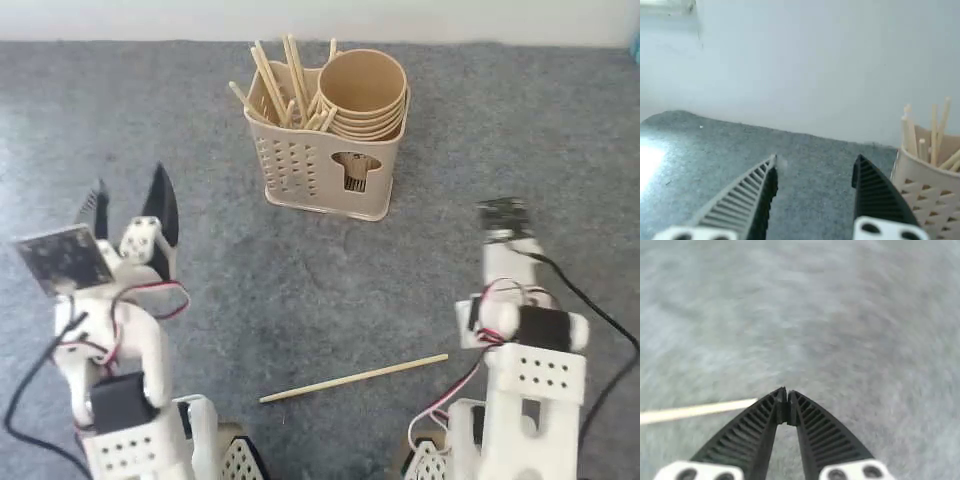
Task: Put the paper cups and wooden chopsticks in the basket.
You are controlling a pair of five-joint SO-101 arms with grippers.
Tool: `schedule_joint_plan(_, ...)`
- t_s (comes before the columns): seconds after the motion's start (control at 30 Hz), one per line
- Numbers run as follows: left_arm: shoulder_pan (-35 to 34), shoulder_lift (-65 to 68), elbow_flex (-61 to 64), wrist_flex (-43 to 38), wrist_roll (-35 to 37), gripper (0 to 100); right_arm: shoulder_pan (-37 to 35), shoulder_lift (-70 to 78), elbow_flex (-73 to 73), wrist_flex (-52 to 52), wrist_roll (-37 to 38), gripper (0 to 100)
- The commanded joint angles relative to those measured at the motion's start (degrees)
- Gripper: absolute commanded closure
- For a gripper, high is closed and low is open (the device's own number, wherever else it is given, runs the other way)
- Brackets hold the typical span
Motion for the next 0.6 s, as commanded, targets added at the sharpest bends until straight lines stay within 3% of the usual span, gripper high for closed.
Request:
schedule_joint_plan(0.0,-0.44,-6.15,3.12,4.13,0.62,77,-9.54,-1.63,-5.89,4.70,7.21,98.9)
schedule_joint_plan(0.17,-0.53,-12.31,6.37,10.99,0.53,77,-21.41,-1.63,-11.08,11.30,15.65,98.9)
schedule_joint_plan(0.3,-1.93,-17.67,9.63,14.95,0.35,77,-33.54,-1.63,-11.43,13.23,17.05,98.9)
schedule_joint_plan(0.57,-12.75,-18.02,18.24,10.20,0.26,77,-56.04,-1.01,-3.08,4.97,16.70,98.9)
